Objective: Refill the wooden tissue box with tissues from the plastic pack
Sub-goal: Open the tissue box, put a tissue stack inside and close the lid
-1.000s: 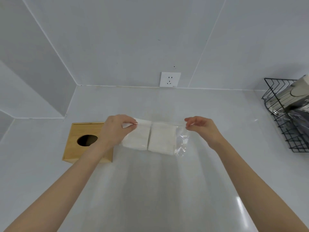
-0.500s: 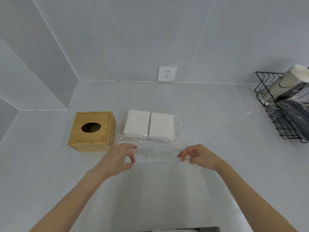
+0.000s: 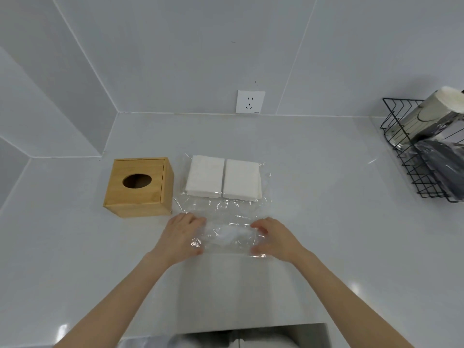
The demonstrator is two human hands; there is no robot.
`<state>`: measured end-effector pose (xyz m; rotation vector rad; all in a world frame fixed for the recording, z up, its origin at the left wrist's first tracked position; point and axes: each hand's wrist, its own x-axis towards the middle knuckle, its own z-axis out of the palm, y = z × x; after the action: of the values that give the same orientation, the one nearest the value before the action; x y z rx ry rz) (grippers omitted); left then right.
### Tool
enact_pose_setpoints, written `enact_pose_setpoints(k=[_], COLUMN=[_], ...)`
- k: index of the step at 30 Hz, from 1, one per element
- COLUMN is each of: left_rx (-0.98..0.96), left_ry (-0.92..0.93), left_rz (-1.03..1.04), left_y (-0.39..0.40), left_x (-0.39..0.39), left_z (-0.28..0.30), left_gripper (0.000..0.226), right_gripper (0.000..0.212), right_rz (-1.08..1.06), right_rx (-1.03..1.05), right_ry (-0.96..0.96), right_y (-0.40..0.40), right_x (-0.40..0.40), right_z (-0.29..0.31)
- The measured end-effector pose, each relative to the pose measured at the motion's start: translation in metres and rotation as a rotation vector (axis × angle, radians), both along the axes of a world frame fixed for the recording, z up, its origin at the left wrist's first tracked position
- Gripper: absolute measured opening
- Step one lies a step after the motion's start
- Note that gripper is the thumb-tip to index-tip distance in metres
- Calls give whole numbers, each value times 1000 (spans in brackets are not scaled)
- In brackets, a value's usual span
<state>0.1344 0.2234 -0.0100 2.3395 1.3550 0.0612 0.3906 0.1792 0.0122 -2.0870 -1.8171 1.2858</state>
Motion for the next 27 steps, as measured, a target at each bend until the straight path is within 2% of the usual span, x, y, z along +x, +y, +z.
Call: enact_pose_setpoints(k=[3,9,13,17,21,23,27], left_rx=[66,27,-15,34,-86,-50,-107], left_ry=[-45,-112,-76,-75,-59,-58,-106], left_rz=[32,-19,-47,-35,9,-19,8], left_y=[-4,-18,-39,-60,-71,-76,-71], left_x=[0,-5,-12,-18,-27,-29,-28], left_z=[2,23,29,19,9,8,23], left_gripper=[40,11,6,3,35,43,65], right_gripper=[33,33,33,28,28,30,16], right_rz=[-38,-73,-40,-4,-23,-53,-63], right_rx=[29,36,48,-13,-53,-83,-33], right_ry=[-6,236,256,221,216,248,220], right_y=[-4,-19,-37,-54,-63,-66,-60], right_x=[-4,6,5,2,-3,-3,-6], right_z=[2,28,32,19,8,6,10])
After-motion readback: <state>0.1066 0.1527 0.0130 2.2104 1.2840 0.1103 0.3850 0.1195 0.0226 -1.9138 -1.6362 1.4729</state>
